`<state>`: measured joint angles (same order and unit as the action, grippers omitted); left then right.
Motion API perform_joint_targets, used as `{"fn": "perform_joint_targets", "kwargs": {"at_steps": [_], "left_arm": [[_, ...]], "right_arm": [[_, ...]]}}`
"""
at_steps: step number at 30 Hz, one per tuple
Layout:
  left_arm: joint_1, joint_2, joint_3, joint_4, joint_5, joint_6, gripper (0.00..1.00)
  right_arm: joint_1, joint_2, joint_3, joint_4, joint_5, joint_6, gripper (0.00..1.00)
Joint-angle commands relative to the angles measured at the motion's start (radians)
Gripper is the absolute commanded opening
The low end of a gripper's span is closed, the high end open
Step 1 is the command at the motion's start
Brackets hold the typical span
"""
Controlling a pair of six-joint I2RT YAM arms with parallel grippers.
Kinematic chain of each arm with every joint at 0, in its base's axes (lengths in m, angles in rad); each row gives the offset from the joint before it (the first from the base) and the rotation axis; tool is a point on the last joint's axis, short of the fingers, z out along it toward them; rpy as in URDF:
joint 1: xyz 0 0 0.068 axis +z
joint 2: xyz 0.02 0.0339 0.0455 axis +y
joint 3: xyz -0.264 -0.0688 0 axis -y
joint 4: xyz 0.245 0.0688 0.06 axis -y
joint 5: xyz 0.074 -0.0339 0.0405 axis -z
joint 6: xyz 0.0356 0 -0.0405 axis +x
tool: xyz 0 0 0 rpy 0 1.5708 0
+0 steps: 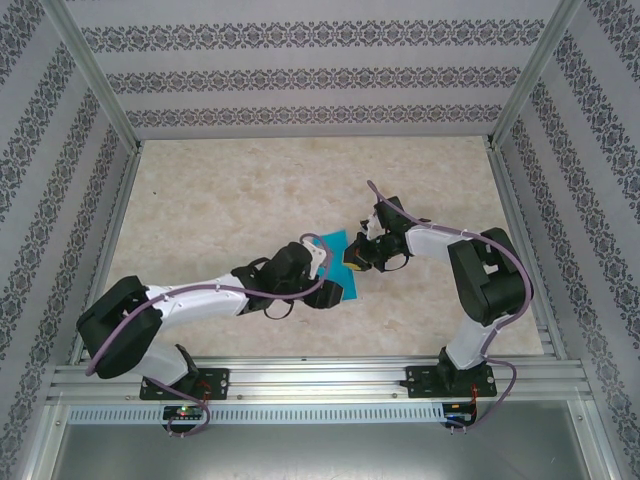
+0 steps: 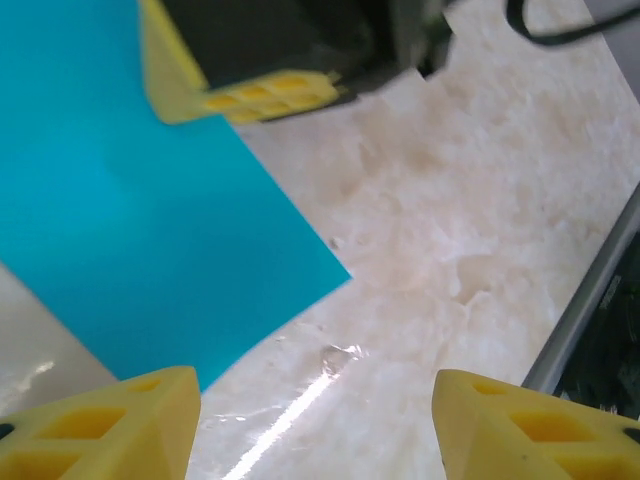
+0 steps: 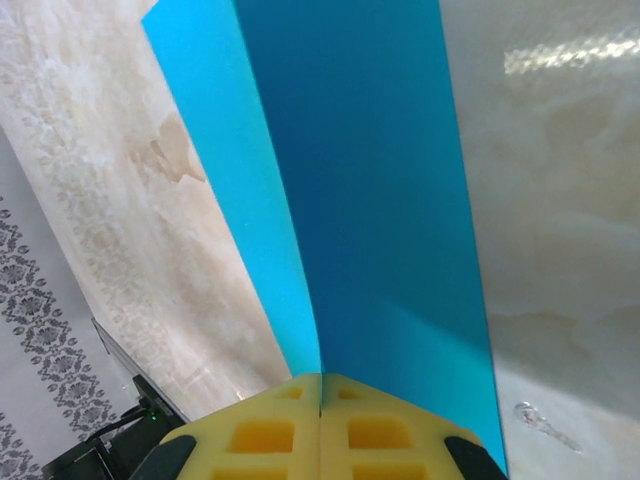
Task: Fold a paper plane with a square sheet of paper (fold left side to right side)
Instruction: Fold the triangle a second time at the center of the table.
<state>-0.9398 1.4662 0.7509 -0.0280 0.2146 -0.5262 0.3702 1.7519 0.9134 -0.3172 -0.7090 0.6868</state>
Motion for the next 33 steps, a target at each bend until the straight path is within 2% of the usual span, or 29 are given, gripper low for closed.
{"fn": "perform_joint_targets", "kwargs": {"at_steps": [1, 7, 18, 27, 33], "left_arm": [[-0.058, 0.020, 0.043, -0.046, -0.088, 0.079, 0.65], [-0.122, 0.113, 0.147, -0.094, -0.185, 0.089, 0.70], [-0.204, 0.330, 0.411, -0.387, -0.413, 0.106, 0.77], [-0.247, 0.444, 0.543, -0.545, -0.555, 0.090, 0.75], [-0.258, 0.454, 0.561, -0.571, -0.597, 0.081, 0.67]], "right_arm": [[-0.001, -0.031, -0.013, -0.020, -0.010, 0.010, 0.05], [-0.002, -0.029, -0.012, -0.027, -0.006, 0.010, 0.05], [-0.002, -0.023, 0.003, -0.043, -0.010, 0.002, 0.06], [-0.001, -0.016, 0.005, -0.043, -0.009, -0.001, 0.06], [-0.002, -0.012, 0.005, -0.043, -0.007, -0.003, 0.06]]}}
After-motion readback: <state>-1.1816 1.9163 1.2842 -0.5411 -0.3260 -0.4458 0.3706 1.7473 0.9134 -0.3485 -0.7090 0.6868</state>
